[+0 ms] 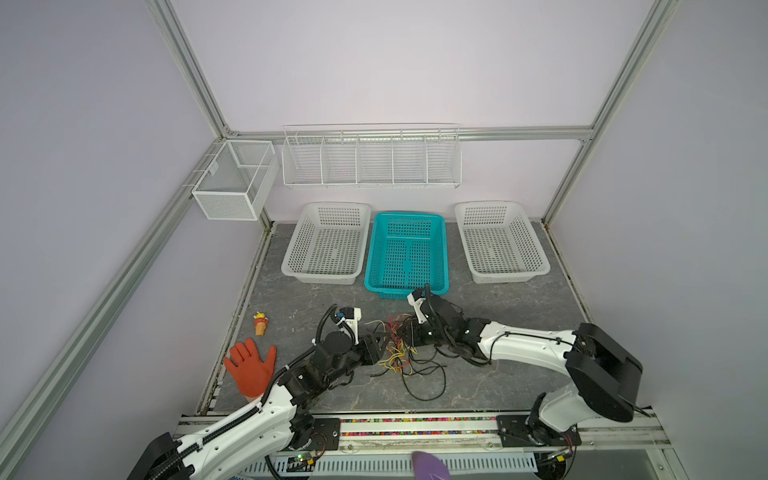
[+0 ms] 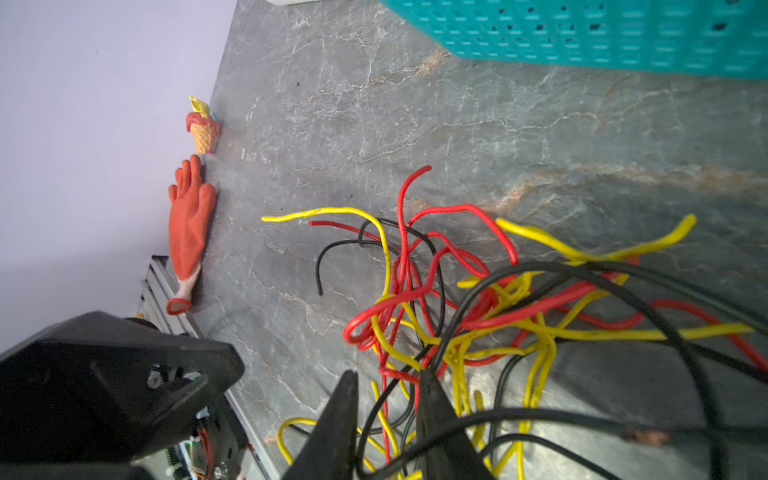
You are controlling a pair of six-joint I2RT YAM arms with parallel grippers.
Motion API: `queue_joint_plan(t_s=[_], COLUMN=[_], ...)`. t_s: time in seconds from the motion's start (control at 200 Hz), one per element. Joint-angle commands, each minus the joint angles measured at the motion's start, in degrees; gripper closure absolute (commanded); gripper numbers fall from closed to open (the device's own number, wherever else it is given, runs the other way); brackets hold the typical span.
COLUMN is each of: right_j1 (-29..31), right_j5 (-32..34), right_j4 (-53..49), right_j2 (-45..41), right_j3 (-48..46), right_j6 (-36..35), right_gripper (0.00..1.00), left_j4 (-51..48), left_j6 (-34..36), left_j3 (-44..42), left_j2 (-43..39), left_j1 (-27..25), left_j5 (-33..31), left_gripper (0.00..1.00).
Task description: Untangle the cables
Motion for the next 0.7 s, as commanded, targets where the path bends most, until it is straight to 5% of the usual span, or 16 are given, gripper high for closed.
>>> queue_joint_plan(t_s=[0.0,0.15,0.695], right_j1=[-0.1,-0.1,0.4], right_j5=[1.2,1.6,-3.8], right_j4=[-0.1,-4.7,-24.9], right_j2=[-1.1,-4.9,-18.4], right_j3=[1.2,2.6,18.6], right_j6=[0.1,-2.9,-14.8], right_gripper=[0.83,0.93,0.93], left_j4=[1.0,3.6,16.2], left_j6=[-0.8,-1.7,-2.7], left_j3=[-0.9,-1.7,1.0], left_j2=[0.1,2.9,18.5], left_j1=[-0.3,-0.2,-0.3], left_j5=[-0.5,-0.1,8.0], left_gripper=[0.53,0.48,0.44])
